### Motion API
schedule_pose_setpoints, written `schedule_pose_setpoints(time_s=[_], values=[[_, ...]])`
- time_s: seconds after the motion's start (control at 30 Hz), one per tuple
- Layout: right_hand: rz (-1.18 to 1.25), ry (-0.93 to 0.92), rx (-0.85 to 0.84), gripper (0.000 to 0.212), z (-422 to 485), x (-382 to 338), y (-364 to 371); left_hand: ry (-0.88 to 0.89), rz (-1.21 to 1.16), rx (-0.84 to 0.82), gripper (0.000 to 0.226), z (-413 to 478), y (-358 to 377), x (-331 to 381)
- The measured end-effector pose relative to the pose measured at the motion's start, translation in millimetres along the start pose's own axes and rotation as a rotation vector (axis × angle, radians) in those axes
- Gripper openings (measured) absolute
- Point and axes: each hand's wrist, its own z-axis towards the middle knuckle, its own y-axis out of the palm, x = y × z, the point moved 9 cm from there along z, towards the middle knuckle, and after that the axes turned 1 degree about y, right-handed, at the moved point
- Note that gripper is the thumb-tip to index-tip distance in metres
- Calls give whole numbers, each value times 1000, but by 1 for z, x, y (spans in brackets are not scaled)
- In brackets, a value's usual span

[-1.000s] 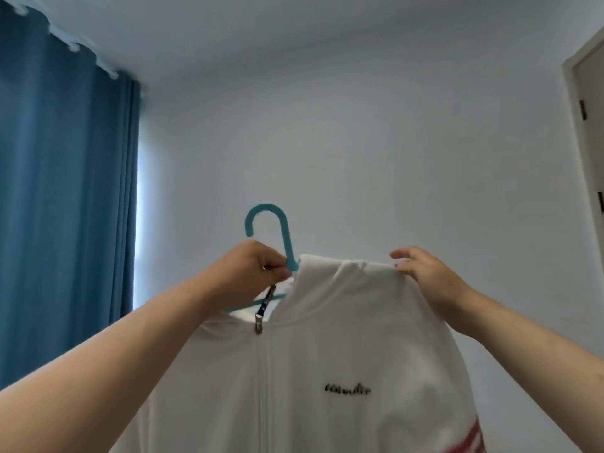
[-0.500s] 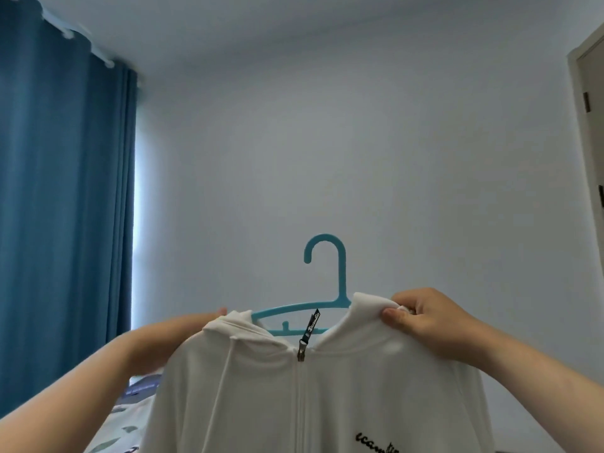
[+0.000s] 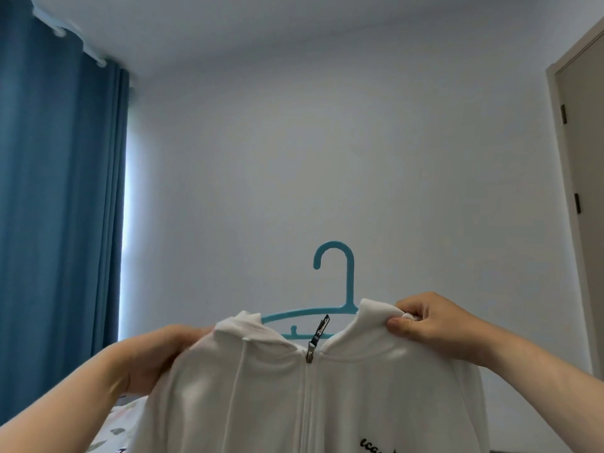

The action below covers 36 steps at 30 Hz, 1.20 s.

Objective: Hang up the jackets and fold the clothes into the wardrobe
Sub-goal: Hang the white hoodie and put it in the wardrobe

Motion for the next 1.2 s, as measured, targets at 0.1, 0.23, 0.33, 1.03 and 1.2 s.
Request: schedule_pose_setpoints(time_s=[0.1, 0.23, 0.33, 1.03, 1.2], values=[[-35, -4, -18, 26, -3, -7, -5, 4, 192, 19, 29, -4, 2, 13], [-150, 2, -92, 27, -1, -16, 2, 278, 259, 390, 45, -8, -6, 74], [-203, 6, -105, 26, 2, -21, 7, 440, 132, 491, 39, -16, 0, 110], [-268, -113, 122, 36, 12, -33, -1, 619, 1139, 554, 32, -10, 60, 88], [-281, -5, 44, 44, 0, -16, 2, 535, 1118, 718, 42, -16, 39, 83]])
